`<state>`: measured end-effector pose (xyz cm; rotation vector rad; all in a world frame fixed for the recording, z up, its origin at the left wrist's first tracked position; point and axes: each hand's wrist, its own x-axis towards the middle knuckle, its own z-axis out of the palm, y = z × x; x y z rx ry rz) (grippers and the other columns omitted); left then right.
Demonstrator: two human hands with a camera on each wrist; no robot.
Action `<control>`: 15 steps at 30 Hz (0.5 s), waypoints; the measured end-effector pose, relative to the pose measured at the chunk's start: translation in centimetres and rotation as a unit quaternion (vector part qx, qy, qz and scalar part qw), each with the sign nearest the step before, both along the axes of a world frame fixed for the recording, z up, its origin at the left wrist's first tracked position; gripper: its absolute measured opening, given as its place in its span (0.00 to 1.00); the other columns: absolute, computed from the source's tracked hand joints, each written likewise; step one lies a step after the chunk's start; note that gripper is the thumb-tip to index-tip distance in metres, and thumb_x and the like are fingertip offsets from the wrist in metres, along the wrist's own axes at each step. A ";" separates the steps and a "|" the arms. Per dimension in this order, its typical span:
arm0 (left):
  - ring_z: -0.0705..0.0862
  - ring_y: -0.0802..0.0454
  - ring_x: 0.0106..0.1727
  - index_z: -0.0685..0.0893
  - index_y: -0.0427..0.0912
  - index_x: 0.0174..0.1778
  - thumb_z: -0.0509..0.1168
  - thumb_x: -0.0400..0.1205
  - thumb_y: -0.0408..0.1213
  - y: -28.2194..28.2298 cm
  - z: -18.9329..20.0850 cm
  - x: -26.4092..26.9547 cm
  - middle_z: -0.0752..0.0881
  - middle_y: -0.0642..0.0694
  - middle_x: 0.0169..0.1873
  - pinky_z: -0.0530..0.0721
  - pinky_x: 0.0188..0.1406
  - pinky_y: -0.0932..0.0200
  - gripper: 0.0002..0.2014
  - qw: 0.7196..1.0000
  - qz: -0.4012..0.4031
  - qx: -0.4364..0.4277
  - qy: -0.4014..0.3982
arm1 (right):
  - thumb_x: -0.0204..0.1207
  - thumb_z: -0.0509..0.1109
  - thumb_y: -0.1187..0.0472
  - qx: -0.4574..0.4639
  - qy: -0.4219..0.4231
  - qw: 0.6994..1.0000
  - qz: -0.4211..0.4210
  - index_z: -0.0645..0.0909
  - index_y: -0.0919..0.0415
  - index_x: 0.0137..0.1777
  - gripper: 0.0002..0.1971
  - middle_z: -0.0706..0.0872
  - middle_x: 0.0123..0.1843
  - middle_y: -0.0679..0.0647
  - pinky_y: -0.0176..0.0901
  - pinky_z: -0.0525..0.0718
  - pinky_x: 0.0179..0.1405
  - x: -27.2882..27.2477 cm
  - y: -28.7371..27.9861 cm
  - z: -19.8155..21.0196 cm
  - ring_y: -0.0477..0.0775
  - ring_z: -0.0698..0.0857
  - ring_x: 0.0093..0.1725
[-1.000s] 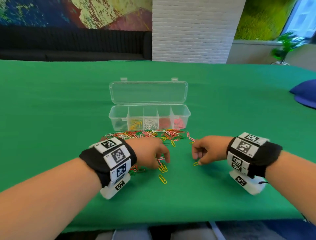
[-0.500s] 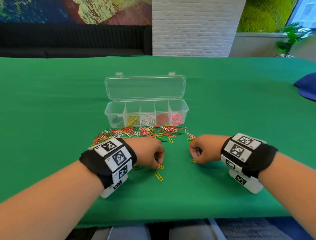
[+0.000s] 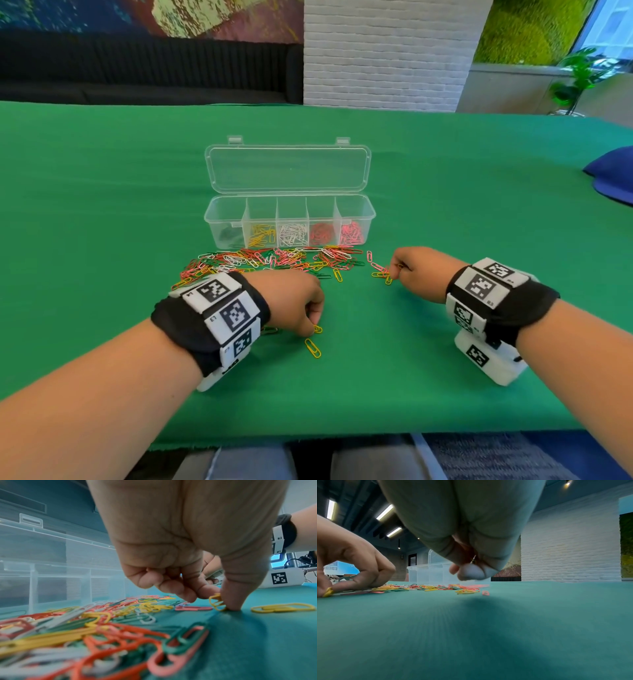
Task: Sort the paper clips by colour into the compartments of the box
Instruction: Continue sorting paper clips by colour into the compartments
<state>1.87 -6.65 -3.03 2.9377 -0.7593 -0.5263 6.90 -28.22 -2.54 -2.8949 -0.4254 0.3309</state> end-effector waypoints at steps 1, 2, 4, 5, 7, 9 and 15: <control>0.80 0.55 0.44 0.81 0.51 0.39 0.68 0.75 0.41 0.0 0.0 0.0 0.81 0.55 0.43 0.81 0.45 0.58 0.01 1.000 -0.001 -0.004 -0.003 | 0.79 0.53 0.69 0.001 0.006 1.000 0.002 0.74 0.54 0.46 0.10 0.71 0.33 0.44 0.37 0.68 0.31 0.0 0.0 0.0 0.45 0.72 0.33; 0.80 0.55 0.43 0.80 0.51 0.38 0.67 0.75 0.40 0.0 0.1 -0.1 0.82 0.55 0.42 0.81 0.44 0.58 0.02 1.000 -0.001 -0.007 -0.004 | 0.79 0.53 0.69 0.003 0.011 1.000 0.006 0.74 0.55 0.46 0.11 0.71 0.32 0.45 0.37 0.68 0.30 0.1 0.0 0.0 0.45 0.71 0.32; 0.79 0.55 0.40 0.80 0.51 0.39 0.67 0.75 0.39 -0.1 0.2 -0.3 0.81 0.56 0.36 0.79 0.40 0.60 0.03 1.000 -0.002 -0.013 -0.005 | 0.79 0.52 0.70 0.005 0.016 1.000 0.014 0.77 0.55 0.49 0.14 0.71 0.31 0.47 0.35 0.66 0.27 0.3 -0.1 0.1 0.43 0.69 0.29; 0.78 0.56 0.39 0.79 0.51 0.39 0.67 0.75 0.38 -0.1 0.3 -0.3 0.80 0.57 0.33 0.77 0.38 0.62 0.03 1.000 -0.005 -0.017 -0.006 | 0.79 0.52 0.70 0.000 0.014 1.000 0.019 0.79 0.56 0.52 0.15 0.71 0.30 0.47 0.35 0.66 0.27 0.4 -0.2 0.3 0.45 0.70 0.29; 0.77 0.56 0.38 0.79 0.51 0.41 0.67 0.75 0.37 -0.2 0.3 -0.4 0.78 0.57 0.31 0.77 0.38 0.62 0.04 1.000 -0.009 -0.029 -0.005 | 0.80 0.54 0.66 -0.032 -0.003 0.999 0.036 0.80 0.53 0.58 0.15 0.72 0.30 0.46 0.37 0.69 0.31 0.8 -0.4 0.5 0.50 0.74 0.33; 0.78 0.56 0.38 0.80 0.51 0.46 0.68 0.76 0.37 -0.1 0.3 -0.3 0.79 0.58 0.33 0.78 0.41 0.61 0.06 0.999 0.003 -0.048 0.008 | 0.79 0.58 0.61 -0.080 -0.026 0.994 0.070 0.79 0.47 0.63 0.16 0.71 0.30 0.46 0.38 0.71 0.38 1.2 -0.6 0.6 0.52 0.75 0.37; 0.79 0.56 0.42 0.84 0.52 0.58 0.66 0.80 0.40 0.1 0.2 0.2 0.82 0.55 0.41 0.74 0.41 0.64 0.11 0.998 0.021 -0.062 0.006 | 0.77 0.66 0.58 -0.149 -0.034 0.977 0.148 0.76 0.41 0.69 0.21 0.78 0.50 0.51 0.35 0.70 0.48 2.2 -0.1 0.3 0.53 0.80 0.56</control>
